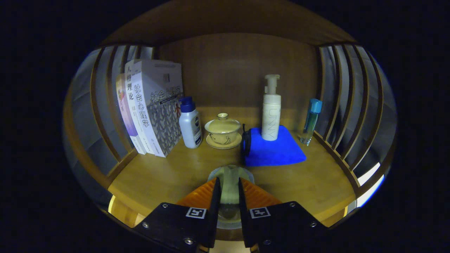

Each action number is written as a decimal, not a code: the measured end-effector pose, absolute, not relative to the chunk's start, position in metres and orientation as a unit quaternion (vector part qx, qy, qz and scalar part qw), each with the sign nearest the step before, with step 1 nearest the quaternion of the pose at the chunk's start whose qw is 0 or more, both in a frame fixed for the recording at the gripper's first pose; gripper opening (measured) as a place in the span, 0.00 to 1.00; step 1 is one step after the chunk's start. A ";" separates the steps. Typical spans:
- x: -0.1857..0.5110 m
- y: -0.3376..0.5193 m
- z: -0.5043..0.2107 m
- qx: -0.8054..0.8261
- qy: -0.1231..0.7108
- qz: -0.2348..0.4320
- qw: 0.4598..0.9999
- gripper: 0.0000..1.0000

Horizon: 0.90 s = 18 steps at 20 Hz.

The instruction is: Pull open the drawer, take out the items inside it, and place them on the countertop above the cabinet.

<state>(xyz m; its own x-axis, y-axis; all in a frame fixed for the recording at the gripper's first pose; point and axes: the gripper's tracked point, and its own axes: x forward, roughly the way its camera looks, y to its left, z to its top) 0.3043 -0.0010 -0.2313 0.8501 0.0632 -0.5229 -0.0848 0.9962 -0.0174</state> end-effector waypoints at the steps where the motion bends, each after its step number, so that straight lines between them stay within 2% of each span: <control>1: 0.301 0.000 -0.224 -0.028 0.262 0.041 0.964 0.43; 5: 0.267 0.004 -0.162 -0.069 0.166 0.043 0.983 0.93; 6: 0.250 0.003 -0.144 -0.070 0.142 0.037 0.987 0.96; 12: 0.089 -0.001 -0.046 -0.001 -0.019 0.028 0.999 0.95; 14: 0.042 0.006 -0.024 0.002 -0.063 0.045 0.997 0.94; 18: -0.010 0.035 -0.018 -0.044 -0.090 0.053 0.994 0.94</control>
